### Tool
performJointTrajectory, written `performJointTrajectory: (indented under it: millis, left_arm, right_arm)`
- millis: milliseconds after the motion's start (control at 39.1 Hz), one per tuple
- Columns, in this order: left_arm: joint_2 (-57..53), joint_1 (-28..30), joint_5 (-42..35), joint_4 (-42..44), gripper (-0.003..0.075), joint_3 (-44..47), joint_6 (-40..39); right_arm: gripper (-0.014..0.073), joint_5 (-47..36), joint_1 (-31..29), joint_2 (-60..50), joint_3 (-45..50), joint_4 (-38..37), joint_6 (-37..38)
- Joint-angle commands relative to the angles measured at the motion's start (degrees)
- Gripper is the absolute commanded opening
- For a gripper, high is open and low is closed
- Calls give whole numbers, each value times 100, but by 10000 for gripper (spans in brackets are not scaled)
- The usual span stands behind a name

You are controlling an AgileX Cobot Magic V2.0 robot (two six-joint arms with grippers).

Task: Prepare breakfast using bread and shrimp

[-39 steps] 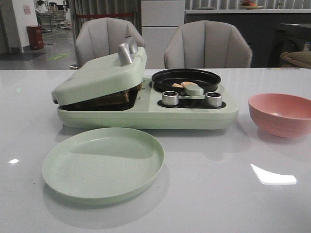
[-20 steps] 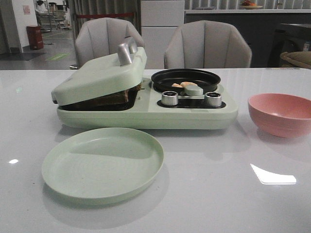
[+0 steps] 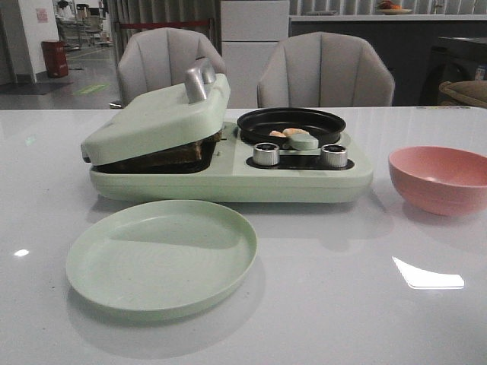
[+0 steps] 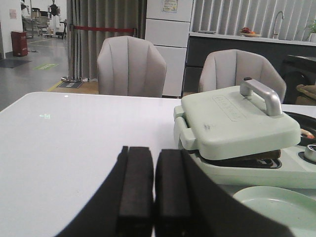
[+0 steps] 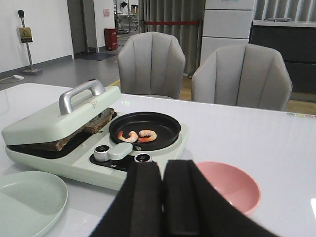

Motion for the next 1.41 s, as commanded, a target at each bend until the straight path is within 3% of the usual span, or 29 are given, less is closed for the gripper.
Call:
performJointTrajectory:
  millis: [0, 869, 997, 1227, 1381]
  left_arm:
    - [-97, -37, -431, -62, 114, 125, -55]
    - [-97, -37, -431, -62, 114, 125, -55]
    - [-97, -37, -431, -62, 114, 125, -55]
    - [-97, -26, -431, -62, 114, 125, -55]
    - [-97, -26, -431, -62, 114, 125, -55]
  right_arm:
    - [139, -430, 6, 52, -165, 28, -65]
    - [139, -452, 6, 52, -133, -3, -65]
    - [139, -441, -160, 3, -46, -483, -6]
    - [139, -434, -952, -466, 127, -1321, 831]
    - [139, -502, -1107, -836, 608, -1691, 1367]
